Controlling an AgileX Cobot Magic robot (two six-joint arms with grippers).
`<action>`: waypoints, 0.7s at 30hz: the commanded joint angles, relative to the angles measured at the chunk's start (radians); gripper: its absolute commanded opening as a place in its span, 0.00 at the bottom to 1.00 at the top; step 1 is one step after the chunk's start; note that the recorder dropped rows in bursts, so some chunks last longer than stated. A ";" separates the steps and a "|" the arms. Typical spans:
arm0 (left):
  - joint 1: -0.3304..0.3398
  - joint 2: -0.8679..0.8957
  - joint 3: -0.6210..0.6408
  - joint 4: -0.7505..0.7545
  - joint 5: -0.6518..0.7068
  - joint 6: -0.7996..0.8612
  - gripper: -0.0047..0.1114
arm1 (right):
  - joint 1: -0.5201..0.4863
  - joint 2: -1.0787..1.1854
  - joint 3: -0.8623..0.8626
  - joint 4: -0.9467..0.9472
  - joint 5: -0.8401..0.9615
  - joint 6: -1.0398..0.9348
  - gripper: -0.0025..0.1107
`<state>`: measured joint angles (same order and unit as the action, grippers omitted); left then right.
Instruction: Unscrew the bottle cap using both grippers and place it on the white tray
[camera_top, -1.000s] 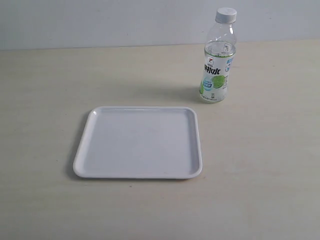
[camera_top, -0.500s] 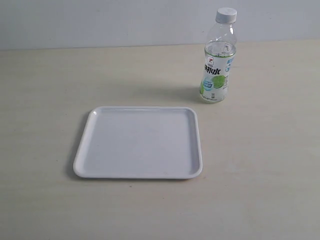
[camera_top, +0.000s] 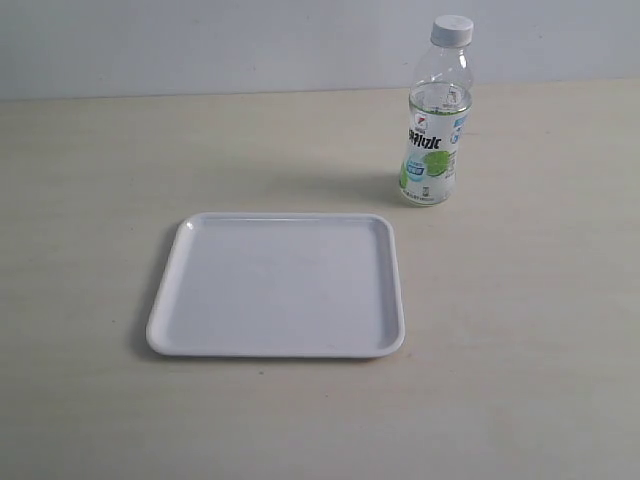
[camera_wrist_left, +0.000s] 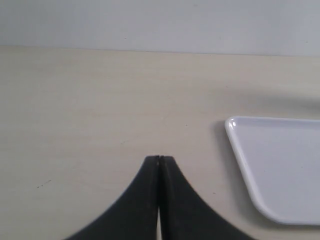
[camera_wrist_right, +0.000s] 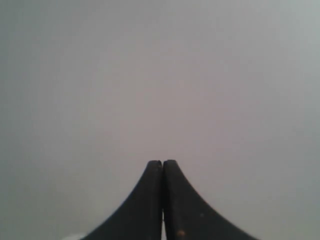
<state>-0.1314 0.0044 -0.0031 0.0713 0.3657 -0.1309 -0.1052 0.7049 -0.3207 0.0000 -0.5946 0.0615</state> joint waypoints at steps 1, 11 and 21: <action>0.004 -0.004 0.003 -0.003 -0.008 -0.001 0.04 | 0.000 0.359 -0.068 -0.233 0.033 0.045 0.02; 0.004 -0.004 0.003 -0.003 -0.008 -0.001 0.04 | 0.000 0.981 -0.166 -0.668 -0.178 0.211 0.38; 0.004 -0.004 0.003 -0.003 -0.008 -0.001 0.04 | 0.000 1.304 -0.277 -0.638 -0.384 0.214 0.95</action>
<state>-0.1314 0.0044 -0.0031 0.0713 0.3657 -0.1309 -0.1052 1.9546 -0.5606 -0.6491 -0.9297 0.2707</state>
